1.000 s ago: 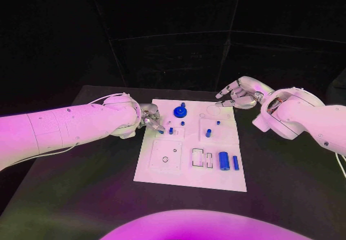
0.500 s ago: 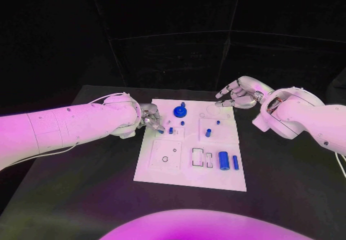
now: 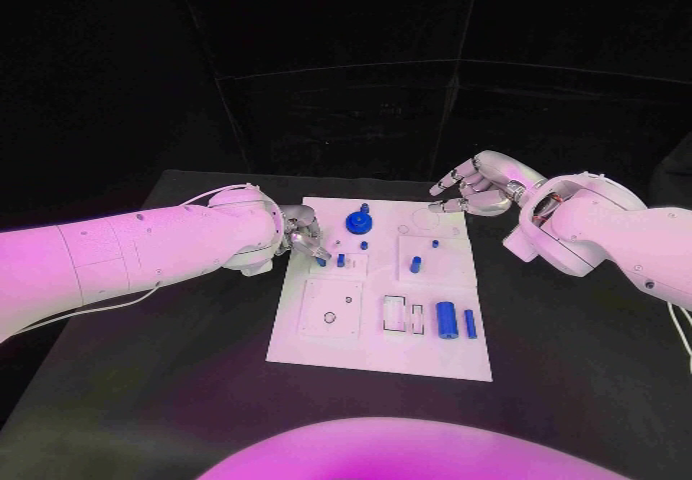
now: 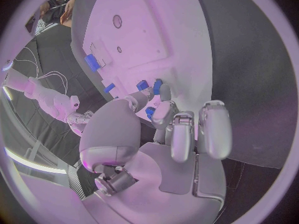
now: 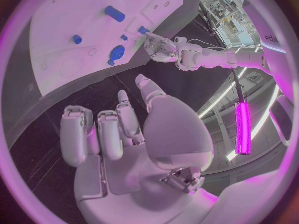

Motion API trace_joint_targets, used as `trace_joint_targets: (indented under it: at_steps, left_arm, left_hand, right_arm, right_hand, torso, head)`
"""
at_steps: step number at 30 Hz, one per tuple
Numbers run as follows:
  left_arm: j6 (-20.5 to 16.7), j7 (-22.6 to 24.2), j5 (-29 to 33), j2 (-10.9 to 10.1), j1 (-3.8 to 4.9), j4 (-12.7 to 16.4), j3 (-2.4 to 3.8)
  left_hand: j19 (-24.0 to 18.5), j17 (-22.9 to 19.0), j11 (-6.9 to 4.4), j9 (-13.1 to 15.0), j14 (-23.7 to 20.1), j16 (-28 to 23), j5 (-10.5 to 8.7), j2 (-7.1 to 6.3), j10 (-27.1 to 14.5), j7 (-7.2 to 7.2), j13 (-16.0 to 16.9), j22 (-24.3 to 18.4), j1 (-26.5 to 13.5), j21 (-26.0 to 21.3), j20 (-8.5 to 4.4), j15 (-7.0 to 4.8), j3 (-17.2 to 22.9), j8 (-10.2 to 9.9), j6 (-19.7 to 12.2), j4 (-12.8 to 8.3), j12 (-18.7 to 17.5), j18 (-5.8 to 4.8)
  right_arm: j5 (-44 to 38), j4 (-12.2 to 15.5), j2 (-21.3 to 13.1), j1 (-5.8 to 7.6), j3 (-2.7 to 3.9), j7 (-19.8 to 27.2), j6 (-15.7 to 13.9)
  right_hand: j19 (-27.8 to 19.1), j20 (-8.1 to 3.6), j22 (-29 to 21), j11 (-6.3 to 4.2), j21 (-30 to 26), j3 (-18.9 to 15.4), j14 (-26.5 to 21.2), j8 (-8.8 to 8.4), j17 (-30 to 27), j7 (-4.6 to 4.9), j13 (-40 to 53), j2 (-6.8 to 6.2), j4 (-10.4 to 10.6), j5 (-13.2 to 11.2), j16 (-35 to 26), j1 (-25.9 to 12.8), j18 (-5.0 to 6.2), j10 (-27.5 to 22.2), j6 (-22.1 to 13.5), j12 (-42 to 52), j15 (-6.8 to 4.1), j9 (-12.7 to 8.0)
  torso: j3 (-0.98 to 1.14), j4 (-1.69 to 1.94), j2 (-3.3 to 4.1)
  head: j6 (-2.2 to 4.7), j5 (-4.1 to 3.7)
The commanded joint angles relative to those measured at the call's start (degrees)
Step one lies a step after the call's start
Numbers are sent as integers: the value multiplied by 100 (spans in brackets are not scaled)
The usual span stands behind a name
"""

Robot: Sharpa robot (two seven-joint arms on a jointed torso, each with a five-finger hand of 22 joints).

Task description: Assemble the parts on the task board

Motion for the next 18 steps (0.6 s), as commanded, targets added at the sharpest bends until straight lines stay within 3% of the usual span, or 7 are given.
trace_joint_targets:
  at_steps: [1, 18]
  left_arm:
    - [50, -32, 92, 41, -10, -9, -8]
    - [225, -154, 94, 109, -8, -125, -8]
  left_hand:
    - [124, 1509, 1, -12, 605, 18, -7, -1, 54, 7, 18, 12, -62, 26, -41, -50, -35, -14, 42, 8, 44, -98]
    - [153, 1509, -16, -26, 605, 18, -8, -1, 126, -13, 155, 102, -173, 93, -53, -62, -147, -15, 119, 61, 137, -118]
  right_arm:
    - [-8, 7, 5, 11, 3, 34, 31]
    - [-8, 4, 0, 11, 3, 25, 50]
  right_hand:
    - [20, -41, 135, 4, -17, -47, 395, 31, 447, 5, -6, 48, 0, 37, -27, 13, -32, -50, 5, -27, -37, -8]
    - [17, -42, 129, 3, -20, -51, 392, 33, 436, 6, -14, 48, 1, 49, -32, 15, -31, -56, 4, -34, -38, -8]
  torso:
    - [0, -1, 5]
    - [-4, 2, 2]
  head:
    - [-3, -14]
    - [-35, -29]
